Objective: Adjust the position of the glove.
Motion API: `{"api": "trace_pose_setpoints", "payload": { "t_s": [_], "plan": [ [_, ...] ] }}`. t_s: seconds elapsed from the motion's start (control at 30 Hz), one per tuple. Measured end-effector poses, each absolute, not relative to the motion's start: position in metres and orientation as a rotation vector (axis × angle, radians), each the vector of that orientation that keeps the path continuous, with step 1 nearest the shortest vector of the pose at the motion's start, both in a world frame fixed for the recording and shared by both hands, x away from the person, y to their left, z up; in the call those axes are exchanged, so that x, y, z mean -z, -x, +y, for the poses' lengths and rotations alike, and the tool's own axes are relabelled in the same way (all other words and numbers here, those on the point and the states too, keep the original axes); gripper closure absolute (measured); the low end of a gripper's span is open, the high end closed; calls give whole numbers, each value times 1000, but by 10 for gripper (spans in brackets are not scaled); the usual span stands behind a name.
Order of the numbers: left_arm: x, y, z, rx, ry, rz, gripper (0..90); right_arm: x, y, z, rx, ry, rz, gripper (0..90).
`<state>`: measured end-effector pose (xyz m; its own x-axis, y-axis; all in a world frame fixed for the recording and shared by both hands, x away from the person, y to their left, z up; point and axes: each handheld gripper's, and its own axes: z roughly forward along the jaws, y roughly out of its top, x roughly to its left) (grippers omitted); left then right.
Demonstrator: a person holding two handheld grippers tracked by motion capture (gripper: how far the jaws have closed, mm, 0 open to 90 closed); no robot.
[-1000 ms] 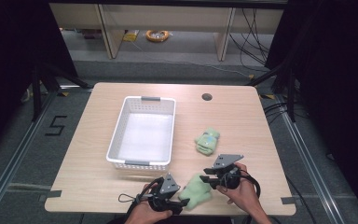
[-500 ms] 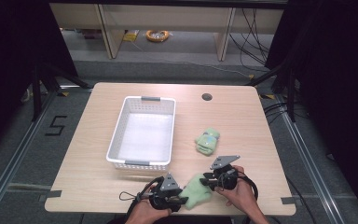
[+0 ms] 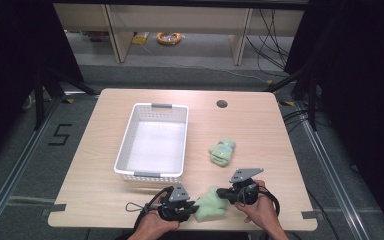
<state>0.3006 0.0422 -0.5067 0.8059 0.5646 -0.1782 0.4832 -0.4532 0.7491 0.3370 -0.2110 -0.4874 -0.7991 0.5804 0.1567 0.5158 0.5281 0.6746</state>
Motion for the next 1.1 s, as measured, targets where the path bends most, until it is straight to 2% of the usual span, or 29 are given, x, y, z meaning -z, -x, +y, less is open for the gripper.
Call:
{"api": "trace_pose_setpoints", "payload": {
  "t_s": [0.37,0.7,1.07,1.1],
  "plan": [
    [494,-325,38,-185,-2198,719,797,479,-315,-226,-1244,-1093,2566,875],
    [492,-329,31,-137,-2203,705,788,481,-301,-233,-1217,-1116,2549,876],
    [502,-330,29,-121,-2237,719,724,496,-304,-235,-1144,-1181,2587,837],
    [501,-331,31,-121,-2247,708,683,496,-304,-235,-1144,-1194,2593,805]
  ]
}}
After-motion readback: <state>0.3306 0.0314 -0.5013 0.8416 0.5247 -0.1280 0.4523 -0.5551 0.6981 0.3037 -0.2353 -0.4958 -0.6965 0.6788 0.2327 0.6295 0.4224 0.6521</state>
